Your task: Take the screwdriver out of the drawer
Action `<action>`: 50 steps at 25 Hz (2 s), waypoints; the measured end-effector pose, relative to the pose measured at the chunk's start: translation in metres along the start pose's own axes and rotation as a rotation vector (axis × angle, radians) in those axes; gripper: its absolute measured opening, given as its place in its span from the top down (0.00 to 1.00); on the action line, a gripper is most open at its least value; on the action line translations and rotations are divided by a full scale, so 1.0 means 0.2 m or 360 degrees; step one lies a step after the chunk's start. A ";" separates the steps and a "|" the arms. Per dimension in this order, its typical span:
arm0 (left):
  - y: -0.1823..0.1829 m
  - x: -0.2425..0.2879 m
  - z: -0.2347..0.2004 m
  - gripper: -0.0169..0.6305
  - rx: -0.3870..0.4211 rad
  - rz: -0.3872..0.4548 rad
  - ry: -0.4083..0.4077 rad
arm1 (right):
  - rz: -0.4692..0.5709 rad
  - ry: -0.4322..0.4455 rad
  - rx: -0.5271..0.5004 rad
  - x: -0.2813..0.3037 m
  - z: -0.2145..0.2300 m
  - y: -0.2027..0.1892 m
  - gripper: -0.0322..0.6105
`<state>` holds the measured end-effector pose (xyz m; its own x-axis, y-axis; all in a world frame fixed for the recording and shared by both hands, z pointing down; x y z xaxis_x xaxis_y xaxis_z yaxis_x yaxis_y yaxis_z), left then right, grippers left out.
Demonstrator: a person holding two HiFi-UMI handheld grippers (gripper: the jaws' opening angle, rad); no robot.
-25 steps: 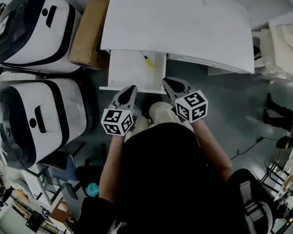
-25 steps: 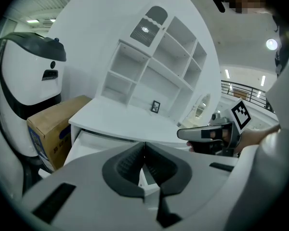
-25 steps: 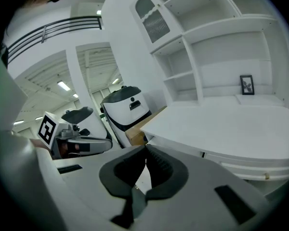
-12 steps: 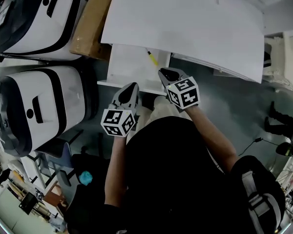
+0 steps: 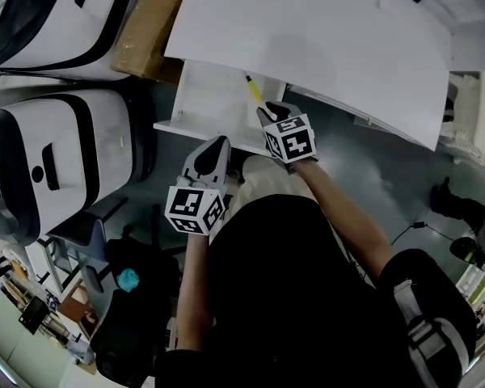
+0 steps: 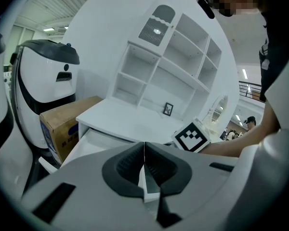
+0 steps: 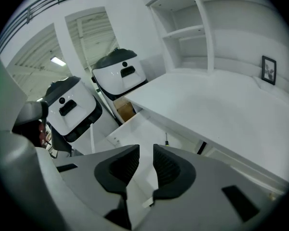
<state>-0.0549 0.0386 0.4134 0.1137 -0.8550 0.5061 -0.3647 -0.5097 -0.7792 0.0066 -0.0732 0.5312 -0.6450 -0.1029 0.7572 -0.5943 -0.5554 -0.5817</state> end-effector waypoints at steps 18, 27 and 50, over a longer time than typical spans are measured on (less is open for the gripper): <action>-0.02 0.07 -0.15 0.94 -0.0095 -0.0104 0.0003 | -0.0261 -0.0192 -0.0036 0.63 0.19 -0.12 0.69; -0.06 0.08 -0.19 0.94 -0.0144 -0.0140 0.0038 | -0.0329 -0.0287 -0.0003 0.85 0.23 -0.17 0.63; -0.16 0.06 -0.28 0.94 -0.0302 -0.0141 0.0123 | -0.0450 -0.0332 -0.0026 1.19 0.37 -0.23 0.63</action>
<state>-0.0944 0.0502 0.4641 0.0846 -0.7939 0.6022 -0.5246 -0.5493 -0.6504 -0.0839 -0.1329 0.7601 -0.3427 -0.1141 0.9325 -0.7443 -0.5726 -0.3437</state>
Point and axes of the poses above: the fingertips, and each gripper's own axes: x forward along the fingers, z to its right, y out of its top, the point moved 2 cm from there along -x, backward along the fingers, and after that the axes turned 2 degrees about y, right-handed, at the moved point
